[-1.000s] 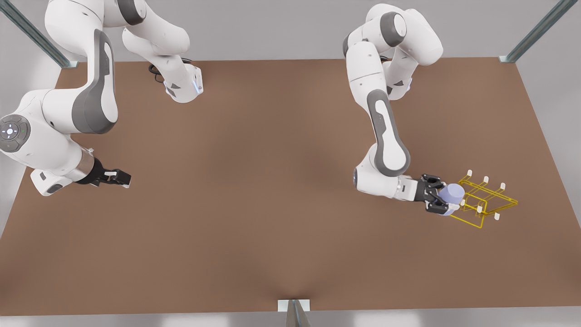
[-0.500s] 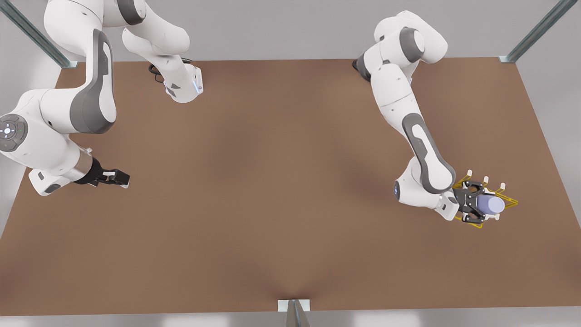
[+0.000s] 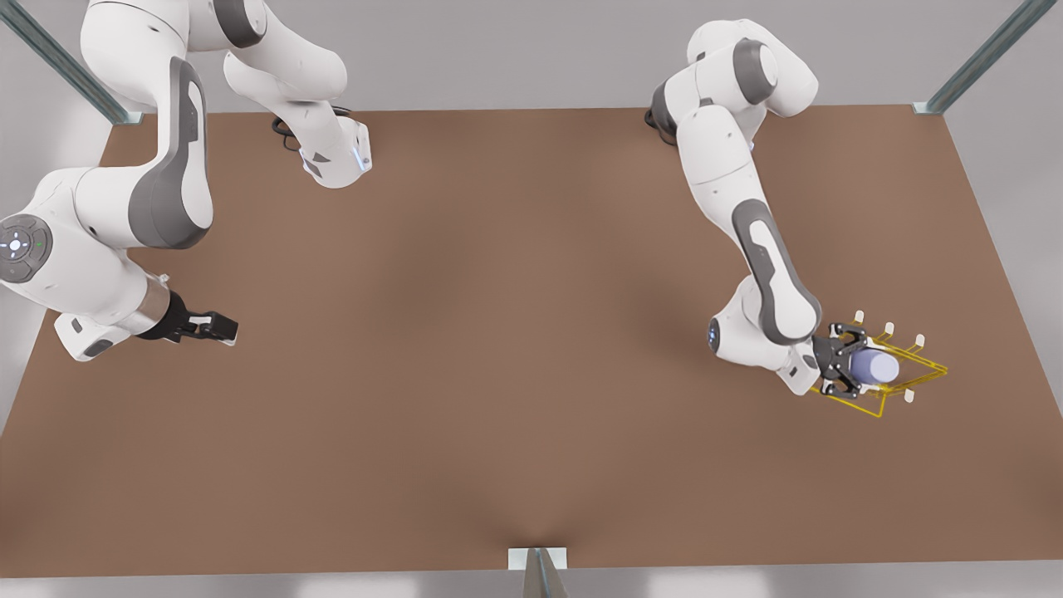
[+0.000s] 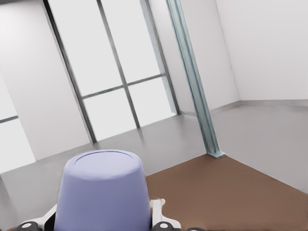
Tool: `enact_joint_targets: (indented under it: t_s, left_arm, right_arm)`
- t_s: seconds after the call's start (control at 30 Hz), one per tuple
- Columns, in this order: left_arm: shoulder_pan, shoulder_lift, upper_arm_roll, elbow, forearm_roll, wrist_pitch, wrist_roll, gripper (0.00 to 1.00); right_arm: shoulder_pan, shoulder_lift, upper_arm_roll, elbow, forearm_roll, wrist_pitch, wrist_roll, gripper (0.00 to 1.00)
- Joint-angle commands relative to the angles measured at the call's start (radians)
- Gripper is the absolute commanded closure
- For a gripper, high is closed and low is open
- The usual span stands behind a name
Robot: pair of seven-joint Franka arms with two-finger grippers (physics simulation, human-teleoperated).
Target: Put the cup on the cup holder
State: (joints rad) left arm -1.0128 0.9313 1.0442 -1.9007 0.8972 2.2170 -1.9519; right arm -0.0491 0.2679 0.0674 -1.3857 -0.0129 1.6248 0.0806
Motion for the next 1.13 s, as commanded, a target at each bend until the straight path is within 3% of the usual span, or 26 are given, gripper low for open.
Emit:
enact_joint_targets:
  t_s: [0.0, 0.17, 0.2, 0.23, 0.37, 0.5, 0.53, 0.57, 0.6, 0.67, 0.7, 0.73, 0.77, 0.8, 0.87, 0.97, 1.1]
  left_arm:
    - [-0.007, -0.009, 0.002, -0.005, 0.005, 0.000, 0.054, 0.25]
    - [-0.020, -0.006, -0.003, -0.023, 0.000, -0.003, 0.025, 0.25]
    - [-0.020, -0.006, -0.012, -0.023, 0.000, -0.005, 0.016, 0.08]
    - [-0.020, -0.008, -0.015, -0.023, -0.001, -0.007, 0.014, 0.00]
    - [-0.021, -0.009, -0.015, -0.023, -0.001, -0.010, 0.010, 0.00]
    - [-0.132, -0.181, -0.018, -0.047, -0.107, -0.143, 0.100, 0.00]
    - [-0.138, -0.336, -0.064, 0.017, -0.283, -0.279, 0.411, 0.00]
    - [-0.139, -0.393, -0.073, 0.131, -0.491, -0.414, 0.718, 0.00]
    - [-0.126, -0.387, -0.070, 0.349, -0.743, -0.647, 1.153, 0.00]
    - [-0.038, -0.428, -0.073, 0.552, -1.003, -0.951, 1.830, 0.00]
    - [0.160, -0.537, -0.339, 0.568, -0.998, -1.004, 2.096, 0.00]
    - [0.476, -0.604, -0.759, 0.611, -0.983, -0.999, 2.092, 0.00]
    - [0.551, -0.612, -0.869, 0.614, -0.934, -0.984, 2.075, 0.00]
    - [0.681, -0.669, -1.024, 0.531, -0.883, -0.826, 1.977, 0.00]
    - [0.701, -0.692, -1.061, 0.425, -0.896, -0.709, 1.927, 0.00]
    - [0.724, -0.683, -1.052, 0.606, -0.971, -0.958, 1.933, 0.00]
    - [0.747, -0.640, -1.043, 0.617, -1.000, -0.944, 1.978, 0.00]
  right_arm:
    - [0.000, -0.001, 0.000, 0.000, 0.001, 0.003, -0.009, 0.00]
    - [0.000, 0.010, 0.000, 0.000, 0.004, 0.003, -0.010, 0.00]
    - [0.000, 0.010, 0.000, 0.000, 0.004, 0.001, -0.009, 0.00]
    - [0.000, 0.011, 0.000, 0.002, 0.004, 0.003, -0.009, 0.00]
    - [0.000, 0.011, 0.000, 0.000, 0.004, 0.003, -0.009, 0.00]
    - [0.000, 0.011, 0.000, 0.000, 0.004, 0.003, -0.009, 0.00]
    - [0.000, 0.011, 0.000, 0.000, 0.005, 0.003, -0.009, 0.00]
    - [0.000, 0.011, 0.000, 0.000, 0.005, 0.003, -0.009, 0.00]
    - [0.000, 0.013, 0.000, 0.000, 0.005, 0.003, -0.009, 0.00]
    - [0.000, 0.011, 0.000, 0.000, 0.005, 0.003, -0.010, 0.00]
    - [0.000, 0.011, 0.000, 0.002, 0.005, 0.003, -0.010, 0.00]
    - [0.000, 0.011, 0.000, 0.002, 0.005, 0.001, -0.010, 0.00]
    - [-0.001, 0.011, 0.000, 0.002, 0.005, 0.003, -0.010, 0.00]
    - [0.000, 0.011, 0.000, 0.001, 0.005, 0.003, -0.010, 0.00]
    - [0.000, 0.013, 0.000, 0.001, 0.005, 0.003, -0.010, 0.00]
    - [0.000, 0.017, 0.002, 0.002, 0.005, 0.003, -0.009, 0.00]
    - [0.002, 0.019, 0.003, 0.030, 0.004, 0.010, -0.005, 0.00]
